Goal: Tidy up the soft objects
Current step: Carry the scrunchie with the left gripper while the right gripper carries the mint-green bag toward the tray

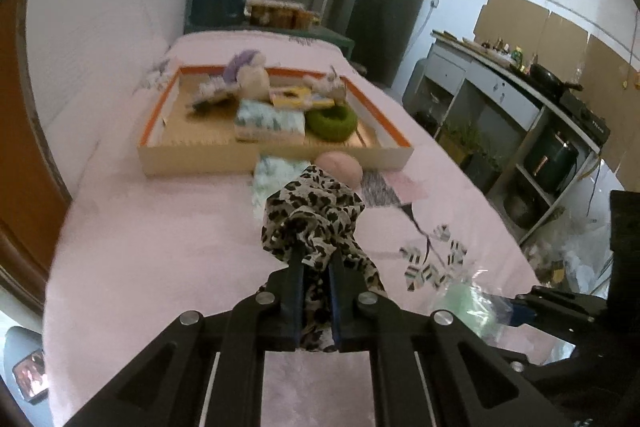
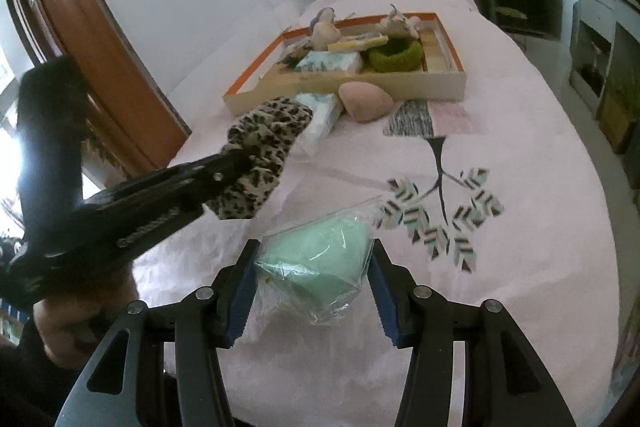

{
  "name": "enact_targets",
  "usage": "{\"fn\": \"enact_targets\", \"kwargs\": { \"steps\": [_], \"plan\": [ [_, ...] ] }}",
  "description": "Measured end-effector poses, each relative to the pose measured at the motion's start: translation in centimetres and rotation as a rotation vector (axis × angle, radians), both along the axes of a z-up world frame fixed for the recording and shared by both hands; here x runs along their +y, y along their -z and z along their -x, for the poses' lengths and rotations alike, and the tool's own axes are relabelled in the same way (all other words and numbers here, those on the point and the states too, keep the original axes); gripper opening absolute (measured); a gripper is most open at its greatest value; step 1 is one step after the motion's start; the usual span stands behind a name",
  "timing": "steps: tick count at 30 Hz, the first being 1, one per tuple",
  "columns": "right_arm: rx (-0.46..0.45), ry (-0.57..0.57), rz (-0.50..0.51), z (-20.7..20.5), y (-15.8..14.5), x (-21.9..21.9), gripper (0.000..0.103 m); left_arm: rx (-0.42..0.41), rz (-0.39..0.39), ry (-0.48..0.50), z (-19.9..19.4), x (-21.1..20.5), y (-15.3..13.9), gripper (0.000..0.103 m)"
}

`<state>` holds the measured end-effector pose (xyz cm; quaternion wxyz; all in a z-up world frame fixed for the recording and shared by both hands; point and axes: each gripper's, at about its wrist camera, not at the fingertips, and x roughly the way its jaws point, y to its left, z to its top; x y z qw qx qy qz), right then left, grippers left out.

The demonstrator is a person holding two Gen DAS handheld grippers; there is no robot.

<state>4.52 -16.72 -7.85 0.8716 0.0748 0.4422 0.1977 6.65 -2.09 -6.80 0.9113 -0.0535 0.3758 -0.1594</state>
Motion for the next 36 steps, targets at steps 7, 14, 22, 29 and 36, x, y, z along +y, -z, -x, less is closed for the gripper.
{"fn": "enact_targets", "kwargs": {
  "steps": [7,14,22,29,36],
  "plan": [
    [-0.033,-0.014,0.006,-1.3,-1.2,0.5,0.054,-0.036,0.003,-0.028,-0.4,0.8,-1.9,0.010],
    [-0.052,-0.023,0.010,-2.7,-2.0,0.8,0.054,-0.050,-0.012,-0.059,-1.5,1.1,-2.9,0.010],
    [-0.070,-0.020,0.009,-4.5,-2.8,0.8,0.054,-0.060,-0.039,-0.102,-2.7,1.8,-3.5,0.010],
    [-0.082,-0.018,0.011,-5.7,-3.4,0.8,0.054,-0.069,-0.054,-0.122,-3.9,2.2,-4.1,0.010],
    [-0.094,-0.015,0.006,-6.7,-3.9,0.8,0.054,-0.079,-0.061,-0.130,-4.9,2.4,-4.5,0.010]
  ]
}}
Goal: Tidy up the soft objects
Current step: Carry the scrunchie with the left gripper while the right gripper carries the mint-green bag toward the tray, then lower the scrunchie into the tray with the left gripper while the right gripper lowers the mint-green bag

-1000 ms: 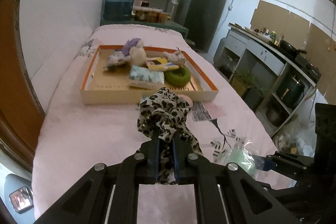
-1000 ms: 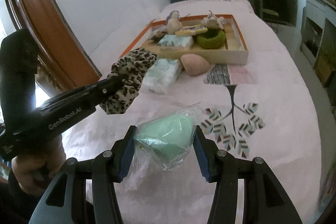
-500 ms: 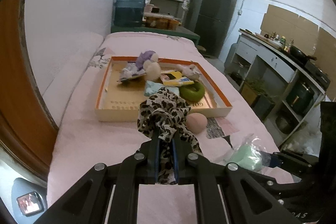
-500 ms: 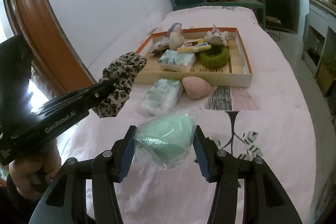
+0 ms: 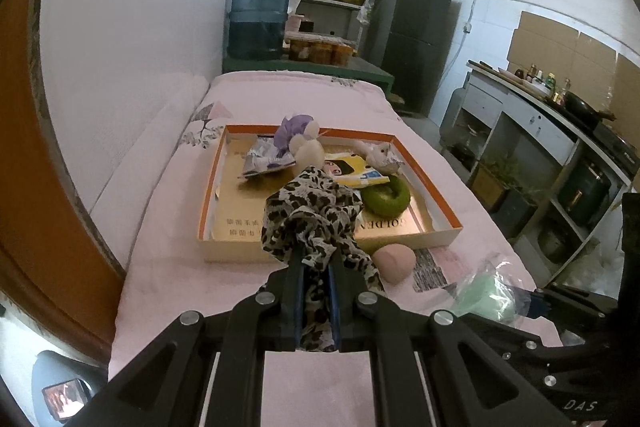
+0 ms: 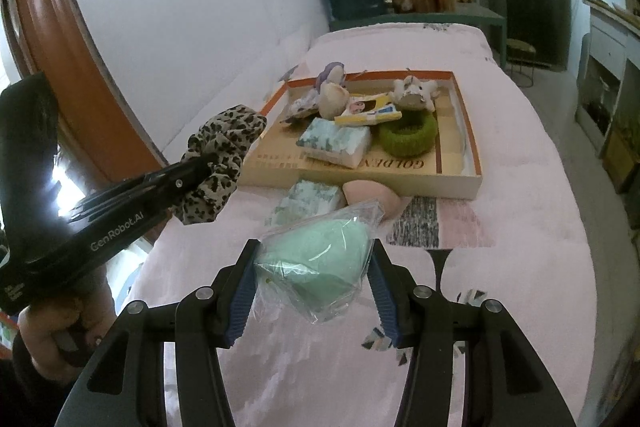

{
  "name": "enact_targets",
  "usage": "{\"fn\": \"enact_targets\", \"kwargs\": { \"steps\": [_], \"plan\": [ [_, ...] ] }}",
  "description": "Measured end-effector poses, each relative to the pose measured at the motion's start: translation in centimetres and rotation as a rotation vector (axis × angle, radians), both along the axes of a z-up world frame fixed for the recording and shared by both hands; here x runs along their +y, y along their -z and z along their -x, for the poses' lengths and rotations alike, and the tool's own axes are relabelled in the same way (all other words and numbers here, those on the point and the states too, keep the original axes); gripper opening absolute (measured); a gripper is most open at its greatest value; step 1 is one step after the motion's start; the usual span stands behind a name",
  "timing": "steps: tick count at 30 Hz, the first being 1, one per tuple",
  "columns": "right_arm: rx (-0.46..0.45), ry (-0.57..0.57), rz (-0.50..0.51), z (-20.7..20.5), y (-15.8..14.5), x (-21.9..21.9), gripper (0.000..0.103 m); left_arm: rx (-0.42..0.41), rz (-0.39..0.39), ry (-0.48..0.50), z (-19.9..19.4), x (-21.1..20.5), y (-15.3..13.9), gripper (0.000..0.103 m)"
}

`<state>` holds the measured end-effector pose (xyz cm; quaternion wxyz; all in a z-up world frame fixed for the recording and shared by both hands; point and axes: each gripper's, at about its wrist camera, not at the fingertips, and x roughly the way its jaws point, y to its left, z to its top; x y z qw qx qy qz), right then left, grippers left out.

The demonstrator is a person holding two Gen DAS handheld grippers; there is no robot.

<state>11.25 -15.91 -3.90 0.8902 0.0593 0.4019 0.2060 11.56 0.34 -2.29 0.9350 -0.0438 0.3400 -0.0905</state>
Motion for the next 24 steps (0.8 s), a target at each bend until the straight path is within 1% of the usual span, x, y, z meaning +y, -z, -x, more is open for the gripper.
{"fn": "enact_targets", "kwargs": {
  "steps": [13,24],
  "plan": [
    [-0.012,-0.011,-0.001,-2.0,-0.4,0.5,0.054,-0.007,0.002,-0.015,-2.5,0.4,-0.1,0.010],
    [-0.004,-0.015,0.004,-4.1,-0.2,0.7,0.054,0.013,0.008,-0.043,-5.4,1.2,0.9,0.010]
  ]
}}
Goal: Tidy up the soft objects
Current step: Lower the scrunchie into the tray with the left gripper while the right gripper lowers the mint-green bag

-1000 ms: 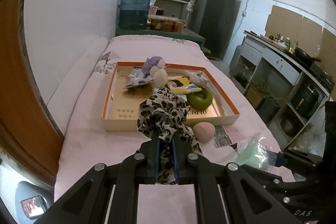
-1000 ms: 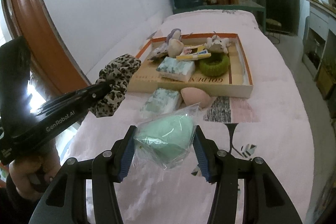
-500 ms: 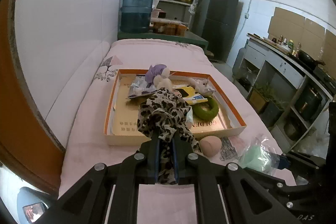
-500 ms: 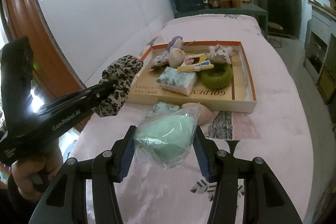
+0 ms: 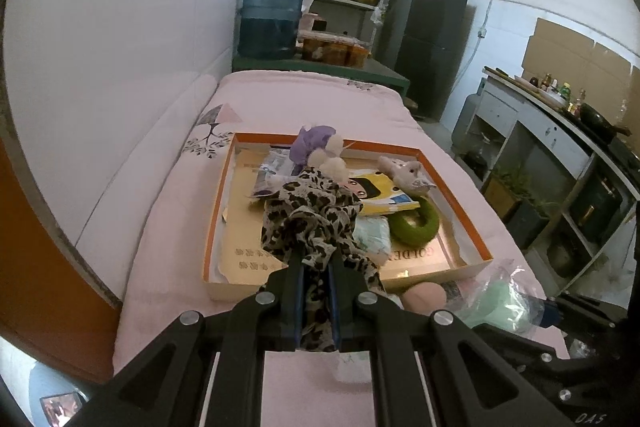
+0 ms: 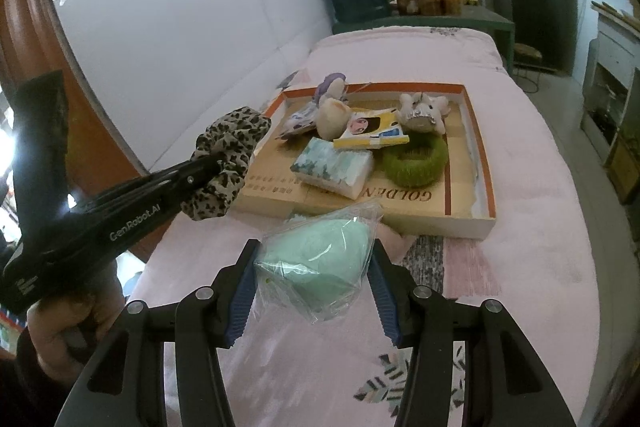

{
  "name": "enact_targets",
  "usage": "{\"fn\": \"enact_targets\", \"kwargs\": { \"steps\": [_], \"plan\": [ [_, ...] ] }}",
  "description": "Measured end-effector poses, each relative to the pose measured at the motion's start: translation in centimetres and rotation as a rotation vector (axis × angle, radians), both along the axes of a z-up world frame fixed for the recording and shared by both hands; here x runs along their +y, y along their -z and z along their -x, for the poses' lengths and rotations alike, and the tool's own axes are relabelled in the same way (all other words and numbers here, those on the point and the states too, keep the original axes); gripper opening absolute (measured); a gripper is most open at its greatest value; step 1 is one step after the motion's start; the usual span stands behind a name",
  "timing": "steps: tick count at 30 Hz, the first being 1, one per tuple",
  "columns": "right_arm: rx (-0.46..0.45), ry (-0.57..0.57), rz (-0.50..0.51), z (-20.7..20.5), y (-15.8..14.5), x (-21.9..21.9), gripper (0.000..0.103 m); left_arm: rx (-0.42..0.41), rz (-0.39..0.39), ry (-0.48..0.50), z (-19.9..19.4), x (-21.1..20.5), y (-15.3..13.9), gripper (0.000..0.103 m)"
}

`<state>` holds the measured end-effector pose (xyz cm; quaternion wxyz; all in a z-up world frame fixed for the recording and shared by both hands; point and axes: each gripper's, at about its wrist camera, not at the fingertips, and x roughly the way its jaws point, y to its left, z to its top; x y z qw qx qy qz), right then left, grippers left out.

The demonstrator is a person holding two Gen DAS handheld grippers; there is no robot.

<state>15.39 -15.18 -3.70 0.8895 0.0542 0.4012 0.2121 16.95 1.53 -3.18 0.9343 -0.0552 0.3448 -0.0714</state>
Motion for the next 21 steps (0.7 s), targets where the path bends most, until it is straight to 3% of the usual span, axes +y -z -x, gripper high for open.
{"fn": "enact_targets", "kwargs": {
  "steps": [21],
  "plan": [
    [-0.032,0.001,-0.017,-5.9,-0.4,0.2,0.054,0.028,0.019,-0.071,-4.6,1.3,1.9,0.010]
  ]
}}
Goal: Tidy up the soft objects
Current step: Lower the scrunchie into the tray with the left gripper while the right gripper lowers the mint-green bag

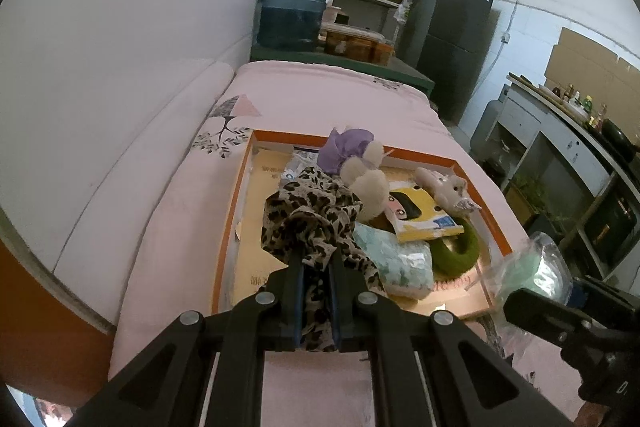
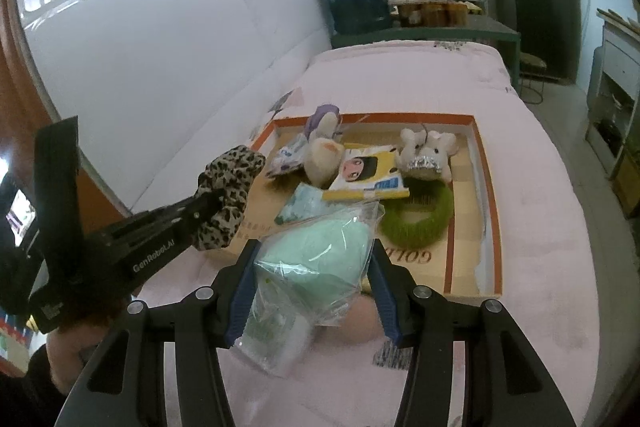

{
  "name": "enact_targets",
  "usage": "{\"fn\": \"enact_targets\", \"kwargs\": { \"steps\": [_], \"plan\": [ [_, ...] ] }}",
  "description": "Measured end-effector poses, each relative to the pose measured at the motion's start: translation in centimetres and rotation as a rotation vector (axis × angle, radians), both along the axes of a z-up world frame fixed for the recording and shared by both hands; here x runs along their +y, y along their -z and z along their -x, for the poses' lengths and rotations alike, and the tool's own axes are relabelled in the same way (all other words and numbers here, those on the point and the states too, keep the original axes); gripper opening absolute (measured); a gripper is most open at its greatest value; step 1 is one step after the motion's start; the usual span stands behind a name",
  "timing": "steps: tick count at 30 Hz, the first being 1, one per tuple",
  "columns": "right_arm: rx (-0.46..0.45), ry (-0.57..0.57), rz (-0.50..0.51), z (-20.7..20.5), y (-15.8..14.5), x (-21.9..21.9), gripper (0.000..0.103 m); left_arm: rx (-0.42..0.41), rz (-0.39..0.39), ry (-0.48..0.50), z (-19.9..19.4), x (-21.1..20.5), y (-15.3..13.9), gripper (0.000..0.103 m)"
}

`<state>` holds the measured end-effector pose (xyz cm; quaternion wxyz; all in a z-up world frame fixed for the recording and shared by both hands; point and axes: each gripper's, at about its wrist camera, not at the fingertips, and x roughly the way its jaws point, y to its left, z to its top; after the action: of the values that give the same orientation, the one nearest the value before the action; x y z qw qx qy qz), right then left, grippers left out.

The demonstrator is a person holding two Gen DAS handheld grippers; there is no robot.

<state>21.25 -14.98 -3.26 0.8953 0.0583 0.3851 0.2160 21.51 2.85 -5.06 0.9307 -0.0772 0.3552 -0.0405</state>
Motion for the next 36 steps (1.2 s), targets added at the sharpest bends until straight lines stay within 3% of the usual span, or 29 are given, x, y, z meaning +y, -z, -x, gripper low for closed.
{"fn": "enact_targets", "kwargs": {
  "steps": [9,36],
  "plan": [
    [-0.009,0.016,-0.025,-1.8,-0.1,-0.2,0.054,-0.007,0.017,-0.025,-1.4,0.4,0.7,0.010],
    [-0.018,0.009,0.032,-6.4,0.6,1.4,0.054,-0.025,-0.082,-0.069,-2.8,1.2,3.1,0.010]
  ]
}}
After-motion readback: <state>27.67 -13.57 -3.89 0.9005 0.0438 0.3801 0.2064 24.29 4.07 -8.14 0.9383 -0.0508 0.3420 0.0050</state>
